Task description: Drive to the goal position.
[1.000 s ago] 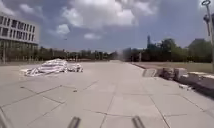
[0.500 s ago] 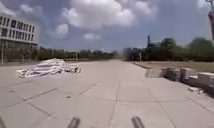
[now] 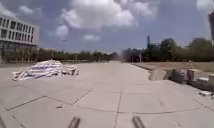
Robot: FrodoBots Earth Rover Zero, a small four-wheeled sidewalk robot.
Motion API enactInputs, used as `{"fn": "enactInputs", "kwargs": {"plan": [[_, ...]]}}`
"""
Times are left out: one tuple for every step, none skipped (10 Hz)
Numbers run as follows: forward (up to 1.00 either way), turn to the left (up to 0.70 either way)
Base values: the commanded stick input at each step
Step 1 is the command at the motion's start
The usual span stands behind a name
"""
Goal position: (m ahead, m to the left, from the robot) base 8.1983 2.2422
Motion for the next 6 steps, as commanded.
{"fn": "enactInputs", "kwargs": {"plan": [[0.7, 0.0], [0.7, 0.0], [0.7, 0.0], [0.7, 0.0], [0.7, 0.0], [0.7, 0.0]]}}
